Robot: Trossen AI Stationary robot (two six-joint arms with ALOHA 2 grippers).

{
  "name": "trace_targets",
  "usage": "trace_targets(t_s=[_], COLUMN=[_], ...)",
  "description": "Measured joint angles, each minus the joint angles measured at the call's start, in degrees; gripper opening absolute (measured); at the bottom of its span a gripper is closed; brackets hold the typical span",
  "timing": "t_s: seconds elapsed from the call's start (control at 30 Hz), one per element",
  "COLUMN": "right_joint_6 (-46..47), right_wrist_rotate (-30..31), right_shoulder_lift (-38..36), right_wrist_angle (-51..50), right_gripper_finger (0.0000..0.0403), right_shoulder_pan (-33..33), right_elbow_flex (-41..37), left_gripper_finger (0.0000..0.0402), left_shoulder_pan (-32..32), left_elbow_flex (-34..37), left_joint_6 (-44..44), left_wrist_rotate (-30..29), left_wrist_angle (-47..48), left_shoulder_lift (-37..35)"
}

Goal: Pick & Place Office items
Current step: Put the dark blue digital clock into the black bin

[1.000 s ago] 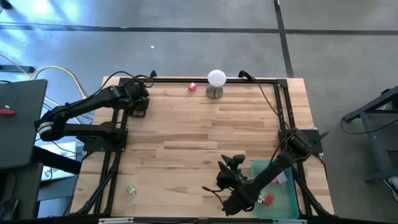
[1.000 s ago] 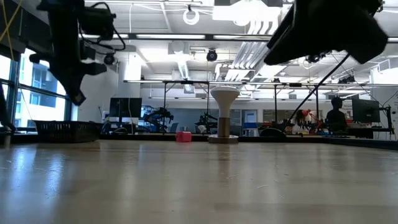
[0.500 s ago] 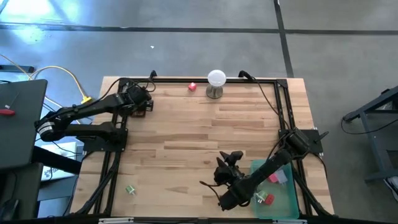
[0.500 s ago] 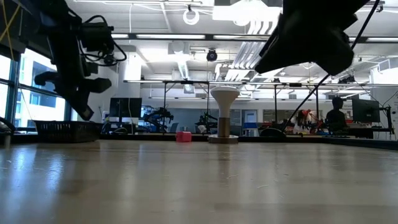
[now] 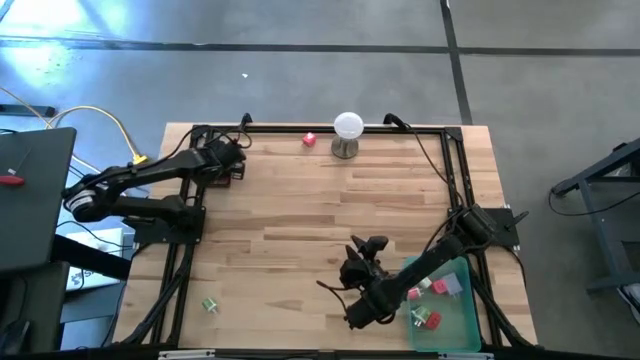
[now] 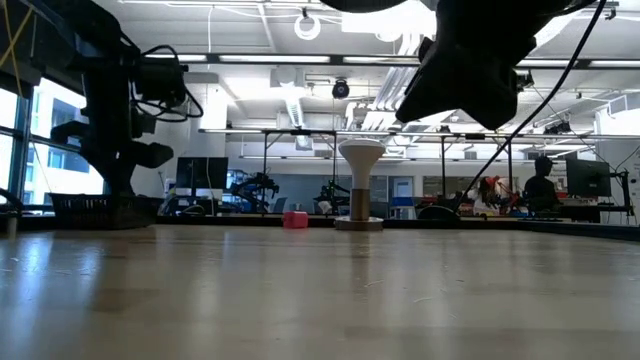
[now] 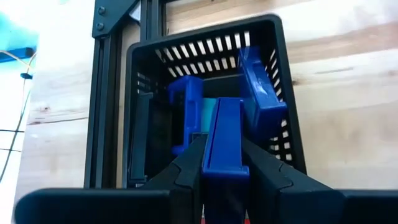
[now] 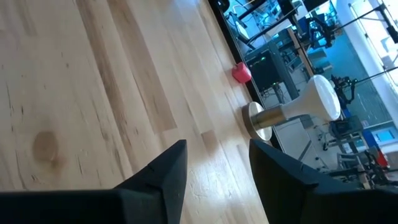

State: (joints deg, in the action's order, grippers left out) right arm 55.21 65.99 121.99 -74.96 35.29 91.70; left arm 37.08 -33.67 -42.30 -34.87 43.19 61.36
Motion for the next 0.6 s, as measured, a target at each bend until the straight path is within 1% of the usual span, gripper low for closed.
trace_targets(t_s=[0.1, 0.23, 0.43, 0.6], right_joint_6=[-0.67, -1.25, -1.52, -3.36], right_wrist_rotate=[0.73, 2.04, 2.19, 2.11], right_shoulder_lift=[0.00, 0.00, 0.00, 0.00], right_wrist_angle=[0.00, 0.28, 0.76, 2.06], right_gripper_finger=[0.0159, 0.0159, 0.0159, 0.0159], right_shoulder_pan=[-0.11, -0.23, -0.59, -0.61], right_elbow_flex=[0.02, 0.02, 0.04, 0.04], left_gripper_finger=[0.0079, 0.0079, 0.0079, 0.0079], left_shoulder_pan=[0.00, -0.28, -0.15, -0.17], left_elbow_flex=[0.00, 0.00, 0.00, 0.00], left_joint_6=[0.13, 4.95, 5.05, 5.05], left_wrist_rotate=[0.12, 0.19, 0.39, 1.82], left_wrist_angle=[0.18, 0.20, 0.12, -0.01], left_shoulder_lift=[0.35, 0.28, 0.26, 0.26])
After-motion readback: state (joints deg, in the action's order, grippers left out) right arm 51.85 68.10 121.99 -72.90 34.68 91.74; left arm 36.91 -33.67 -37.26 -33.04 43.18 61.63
